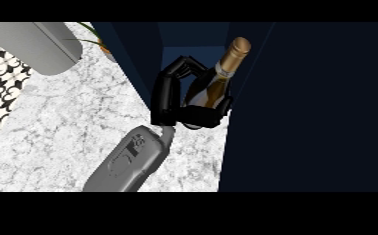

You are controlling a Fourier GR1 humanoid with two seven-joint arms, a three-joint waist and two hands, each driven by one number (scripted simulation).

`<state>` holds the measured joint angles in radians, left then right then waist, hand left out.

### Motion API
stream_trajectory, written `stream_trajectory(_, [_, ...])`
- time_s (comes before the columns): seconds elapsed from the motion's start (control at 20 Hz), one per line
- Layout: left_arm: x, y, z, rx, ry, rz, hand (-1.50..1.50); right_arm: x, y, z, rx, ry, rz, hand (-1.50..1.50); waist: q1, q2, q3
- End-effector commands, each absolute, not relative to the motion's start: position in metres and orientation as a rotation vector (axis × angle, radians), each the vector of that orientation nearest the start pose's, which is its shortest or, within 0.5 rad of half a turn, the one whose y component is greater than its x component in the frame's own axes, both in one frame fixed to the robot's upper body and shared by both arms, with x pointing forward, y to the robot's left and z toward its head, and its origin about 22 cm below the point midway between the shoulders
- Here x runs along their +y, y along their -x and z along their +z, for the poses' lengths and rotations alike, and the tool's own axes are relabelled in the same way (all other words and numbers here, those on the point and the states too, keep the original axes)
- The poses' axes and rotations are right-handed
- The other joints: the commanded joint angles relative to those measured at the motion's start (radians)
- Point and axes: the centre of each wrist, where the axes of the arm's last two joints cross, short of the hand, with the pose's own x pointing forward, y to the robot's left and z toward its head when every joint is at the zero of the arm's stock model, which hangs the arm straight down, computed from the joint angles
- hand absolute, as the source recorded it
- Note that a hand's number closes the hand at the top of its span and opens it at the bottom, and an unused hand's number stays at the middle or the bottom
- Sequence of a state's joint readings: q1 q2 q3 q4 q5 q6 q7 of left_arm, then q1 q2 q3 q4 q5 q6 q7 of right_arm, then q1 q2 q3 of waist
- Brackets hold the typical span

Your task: Pick up the wine, place it into the cabinet and close the cabinet

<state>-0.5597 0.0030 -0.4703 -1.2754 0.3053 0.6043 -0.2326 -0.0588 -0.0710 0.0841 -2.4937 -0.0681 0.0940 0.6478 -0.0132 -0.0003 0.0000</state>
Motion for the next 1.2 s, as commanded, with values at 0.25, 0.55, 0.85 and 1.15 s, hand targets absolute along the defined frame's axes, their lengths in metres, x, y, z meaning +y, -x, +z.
stream_trajectory(0.25, [0.068, -0.323, 0.031, -1.926, 0.047, 0.023, 1.5, -0.223, -0.128, 0.216, -1.933, -0.187, 0.262, -1.5, 0.0, 0.001, 0.0])
stream_trajectory(0.55, [0.071, -0.356, 0.05, -1.93, 0.058, 0.067, 1.5, -0.221, -0.13, 0.213, -1.94, -0.176, 0.263, -1.5, -0.005, 0.002, 0.0])
stream_trajectory(0.85, [0.079, -0.349, 0.022, -1.891, 0.021, 0.082, 1.5, -0.213, -0.127, 0.212, -1.925, -0.183, 0.248, -1.5, 0.0, 0.0, 0.0])
stream_trajectory(1.15, [0.087, -0.375, 0.033, -1.868, 0.062, 0.082, 1.5, -0.205, -0.134, 0.208, -1.934, -0.189, 0.227, -1.5, 0.0, 0.001, 0.0])
